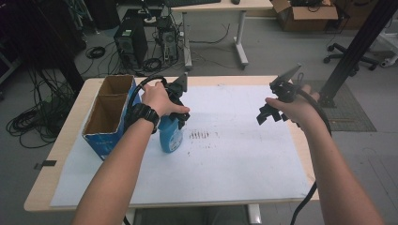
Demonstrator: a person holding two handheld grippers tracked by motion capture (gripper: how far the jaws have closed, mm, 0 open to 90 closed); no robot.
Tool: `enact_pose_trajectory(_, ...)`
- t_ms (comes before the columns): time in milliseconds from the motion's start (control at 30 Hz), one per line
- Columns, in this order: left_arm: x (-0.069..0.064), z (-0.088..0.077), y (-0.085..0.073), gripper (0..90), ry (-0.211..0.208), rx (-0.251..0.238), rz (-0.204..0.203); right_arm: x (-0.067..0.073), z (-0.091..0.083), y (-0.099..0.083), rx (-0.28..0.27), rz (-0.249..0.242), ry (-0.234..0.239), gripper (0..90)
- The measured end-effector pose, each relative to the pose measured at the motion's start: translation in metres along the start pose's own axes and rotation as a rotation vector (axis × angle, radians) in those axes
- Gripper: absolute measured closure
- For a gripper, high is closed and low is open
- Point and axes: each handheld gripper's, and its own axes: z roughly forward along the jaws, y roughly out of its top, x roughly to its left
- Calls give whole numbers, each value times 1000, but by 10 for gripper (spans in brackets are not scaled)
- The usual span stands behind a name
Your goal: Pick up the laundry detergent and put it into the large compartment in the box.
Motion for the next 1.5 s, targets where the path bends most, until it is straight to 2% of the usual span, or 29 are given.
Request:
enact_pose_trajectory(833,2,-1,1,231,-9,-2,2,-1,1,-1,1,-4,-2,61)
enact_pose_trajectory(1067,2,-1,1,266,-11,-1,-10,0,2,-1,1,-6,-1,62)
enact_pose_trajectory(1500,2,-2,2,345,-2,-8,4,-2,2,-3,-2,-6,-1,62)
